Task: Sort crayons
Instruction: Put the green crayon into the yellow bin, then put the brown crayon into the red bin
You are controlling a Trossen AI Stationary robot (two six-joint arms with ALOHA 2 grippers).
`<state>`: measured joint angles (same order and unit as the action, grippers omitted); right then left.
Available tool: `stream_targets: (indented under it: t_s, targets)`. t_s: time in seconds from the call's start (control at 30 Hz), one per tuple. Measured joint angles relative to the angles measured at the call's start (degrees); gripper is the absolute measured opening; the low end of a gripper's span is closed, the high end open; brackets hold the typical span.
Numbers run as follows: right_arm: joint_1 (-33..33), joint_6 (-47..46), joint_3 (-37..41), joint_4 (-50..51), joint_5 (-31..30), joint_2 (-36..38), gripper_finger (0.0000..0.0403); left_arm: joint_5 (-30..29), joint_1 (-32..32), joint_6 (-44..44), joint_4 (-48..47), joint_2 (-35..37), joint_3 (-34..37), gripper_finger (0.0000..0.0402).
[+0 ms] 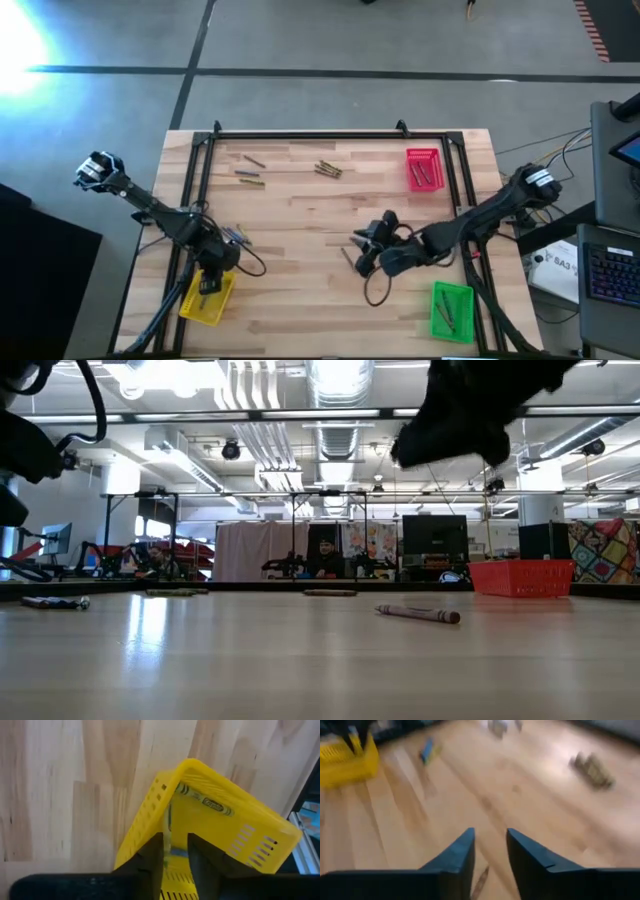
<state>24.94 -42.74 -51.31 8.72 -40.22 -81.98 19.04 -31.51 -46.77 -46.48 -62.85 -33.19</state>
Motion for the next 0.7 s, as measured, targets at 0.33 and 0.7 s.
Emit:
stream_targets:
  t_s: [0.33, 0.7]
  targets:
    - [-4.44, -9.82, -0.77, -0.51, 15.15, -12.47, 0.0195, -7.83, -0.07, 10.22, -1.01, 0.21, -8.77, 0.0127]
    - [-5.5, -7.0, -2.66, -0.38, 20.96, -18.65, 0.0155, -53.82, 0.9, 36.1, 16.2, -0.1, -15.32, 0.0128]
